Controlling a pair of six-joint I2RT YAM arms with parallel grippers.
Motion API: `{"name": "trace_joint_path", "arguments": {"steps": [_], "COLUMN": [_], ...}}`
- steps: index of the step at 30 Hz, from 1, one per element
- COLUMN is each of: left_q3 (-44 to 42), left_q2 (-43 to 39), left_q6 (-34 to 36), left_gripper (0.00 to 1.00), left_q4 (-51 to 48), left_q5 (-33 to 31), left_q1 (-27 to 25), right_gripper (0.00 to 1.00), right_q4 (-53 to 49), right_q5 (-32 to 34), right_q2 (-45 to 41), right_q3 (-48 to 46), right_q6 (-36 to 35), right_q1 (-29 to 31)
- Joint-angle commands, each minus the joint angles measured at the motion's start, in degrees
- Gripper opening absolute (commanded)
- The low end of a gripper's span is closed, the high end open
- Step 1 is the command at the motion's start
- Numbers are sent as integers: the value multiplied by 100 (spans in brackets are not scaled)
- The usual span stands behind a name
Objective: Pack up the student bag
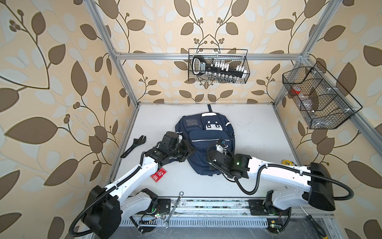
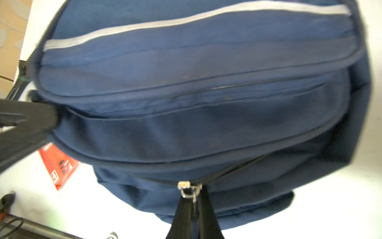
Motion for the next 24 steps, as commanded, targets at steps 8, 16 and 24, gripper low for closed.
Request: {"name": "trace_joint_path", "arguments": {"steps": [8,16,24], "left_q3": [795,1234,1009], "left_q2": [22,919,-85], "left_q6": [858,810,294], "left_gripper": [0,0,65], "left_q4": [-928,-529,-1393], "left_q5": [-742,-79,-1057], "left_q1": [937,1225,-226], "right_gripper": [0,0,0], "right_q4": [-1090,-714,-593], "right_q5": [-265,-1118,-1564], "right_q2": [-960,-951,-663], "right_q3": [-637,-477,66], "right_q6": [-1095,-1467,-1609], "right_q1": [-1263,-1255,-1213]}}
